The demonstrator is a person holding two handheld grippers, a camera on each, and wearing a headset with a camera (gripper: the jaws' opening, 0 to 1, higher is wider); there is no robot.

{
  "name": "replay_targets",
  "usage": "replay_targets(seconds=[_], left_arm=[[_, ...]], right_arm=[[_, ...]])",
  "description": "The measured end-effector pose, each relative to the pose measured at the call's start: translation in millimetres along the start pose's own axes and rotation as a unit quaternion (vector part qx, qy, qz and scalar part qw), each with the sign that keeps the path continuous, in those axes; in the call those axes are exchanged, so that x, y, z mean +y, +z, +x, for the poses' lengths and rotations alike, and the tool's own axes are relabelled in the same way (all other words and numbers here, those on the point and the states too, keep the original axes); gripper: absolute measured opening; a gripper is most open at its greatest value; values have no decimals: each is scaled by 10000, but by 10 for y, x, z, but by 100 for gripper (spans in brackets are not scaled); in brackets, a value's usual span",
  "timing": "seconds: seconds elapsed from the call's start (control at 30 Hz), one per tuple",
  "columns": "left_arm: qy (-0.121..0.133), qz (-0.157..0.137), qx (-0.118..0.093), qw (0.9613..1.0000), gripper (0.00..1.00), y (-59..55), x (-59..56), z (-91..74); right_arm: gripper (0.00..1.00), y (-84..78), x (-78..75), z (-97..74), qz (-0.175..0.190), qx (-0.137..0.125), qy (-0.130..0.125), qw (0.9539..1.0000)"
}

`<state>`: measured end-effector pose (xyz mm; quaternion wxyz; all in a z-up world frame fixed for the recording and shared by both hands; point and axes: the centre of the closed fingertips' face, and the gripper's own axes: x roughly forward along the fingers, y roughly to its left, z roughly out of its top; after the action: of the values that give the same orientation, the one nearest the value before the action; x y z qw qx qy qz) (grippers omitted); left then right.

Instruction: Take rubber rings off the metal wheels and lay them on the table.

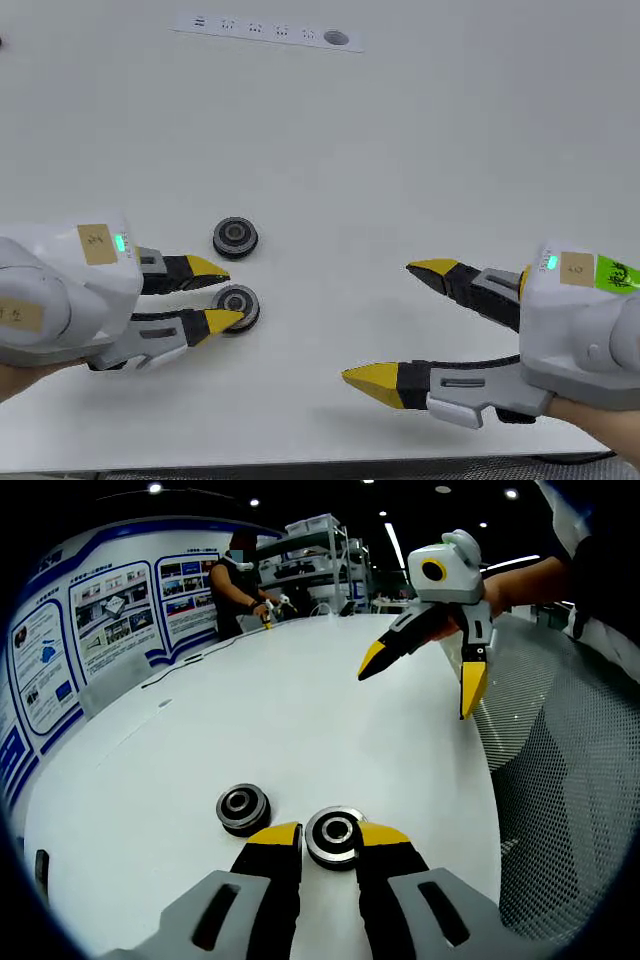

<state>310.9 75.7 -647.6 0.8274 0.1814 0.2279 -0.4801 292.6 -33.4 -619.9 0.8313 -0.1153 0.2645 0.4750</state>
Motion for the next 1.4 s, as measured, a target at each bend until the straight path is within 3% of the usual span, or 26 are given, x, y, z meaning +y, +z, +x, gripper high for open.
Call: replay_targets(seconds=[0.37, 0.7, 0.9, 1.13, 1.3, 1.4], left_arm=[[-129, -68, 40, 9999, 18, -21, -36, 5], [-279, 247, 142, 9992, 14, -13, -74, 0], [-305, 238, 207, 9990, 14, -31, -87, -11], [-355, 314, 336, 9983, 13, -31, -79, 4], [-456, 447, 486, 9968, 13, -30, -73, 19], [-494, 477, 541, 9962, 13, -35, -67, 24]], right_arm=[[75, 14, 9, 8, 43, -38, 13, 10000], [75, 28, 23, 22, 72, -67, 47, 9999], [74, 37, 24, 26, 88, -84, 62, 9999], [72, 118, 66, 69, 397, -285, 161, 9987], [70, 236, 62, 110, 730, -591, 118, 9955], [68, 257, 60, 137, 907, -616, 146, 9939]])
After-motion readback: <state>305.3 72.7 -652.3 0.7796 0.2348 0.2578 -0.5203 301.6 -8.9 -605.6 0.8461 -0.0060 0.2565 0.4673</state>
